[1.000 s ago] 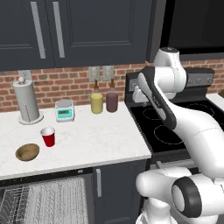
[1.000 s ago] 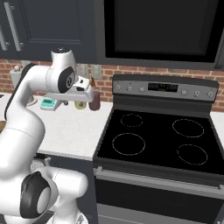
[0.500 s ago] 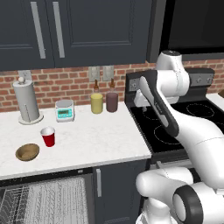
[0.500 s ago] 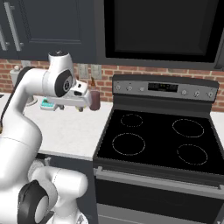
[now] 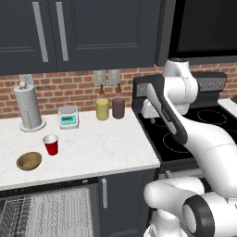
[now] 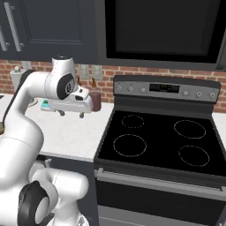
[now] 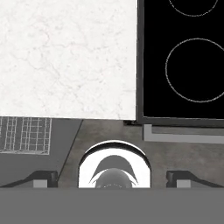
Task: Pick up the cup and bowl from the counter, place them in the dishwasher, and close the dishwasher door.
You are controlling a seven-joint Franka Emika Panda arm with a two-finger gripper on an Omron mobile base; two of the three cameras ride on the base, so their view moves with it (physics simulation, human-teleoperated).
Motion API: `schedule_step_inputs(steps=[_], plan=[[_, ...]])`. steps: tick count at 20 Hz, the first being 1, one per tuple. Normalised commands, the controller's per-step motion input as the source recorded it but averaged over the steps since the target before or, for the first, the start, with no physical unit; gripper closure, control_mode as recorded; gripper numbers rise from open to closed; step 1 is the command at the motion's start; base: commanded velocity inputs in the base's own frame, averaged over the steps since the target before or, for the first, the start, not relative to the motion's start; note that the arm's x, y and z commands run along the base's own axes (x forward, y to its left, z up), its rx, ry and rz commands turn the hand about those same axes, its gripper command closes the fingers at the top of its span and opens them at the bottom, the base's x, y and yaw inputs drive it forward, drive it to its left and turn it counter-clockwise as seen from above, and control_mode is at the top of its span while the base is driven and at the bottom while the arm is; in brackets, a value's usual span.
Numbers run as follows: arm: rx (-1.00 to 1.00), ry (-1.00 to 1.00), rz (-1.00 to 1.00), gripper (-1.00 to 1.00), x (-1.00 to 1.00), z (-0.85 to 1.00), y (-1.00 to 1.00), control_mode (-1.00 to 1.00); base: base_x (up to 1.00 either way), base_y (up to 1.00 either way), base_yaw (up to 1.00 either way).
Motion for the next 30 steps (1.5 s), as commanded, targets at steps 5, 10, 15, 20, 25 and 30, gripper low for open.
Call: schedule_step_inputs(steps=[5,10,15,20,25,30], plan=[[0.0,0.0,0.0,-1.0,0.0,-0.04,0.0,1.0,-0.08,0.0,0.05],[0.0,0.0,0.0,-1.0,0.0,0.0,0.0,1.0,-0.12,0.0,0.4],[0.0,0.0,0.0,-1.0,0.0,0.0,0.0,1.0,-0.13,-0.07,0.6],[0.0,0.0,0.0,-1.0,0.0,0.0,0.0,1.0,-0.11,-0.16,0.58],[0.0,0.0,0.0,-1.0,0.0,0.0,0.0,1.0,-0.06,-0.14,0.54],[0.0,0.0,0.0,-1.0,0.0,0.0,0.0,1.0,0.0,-0.23,0.5]])
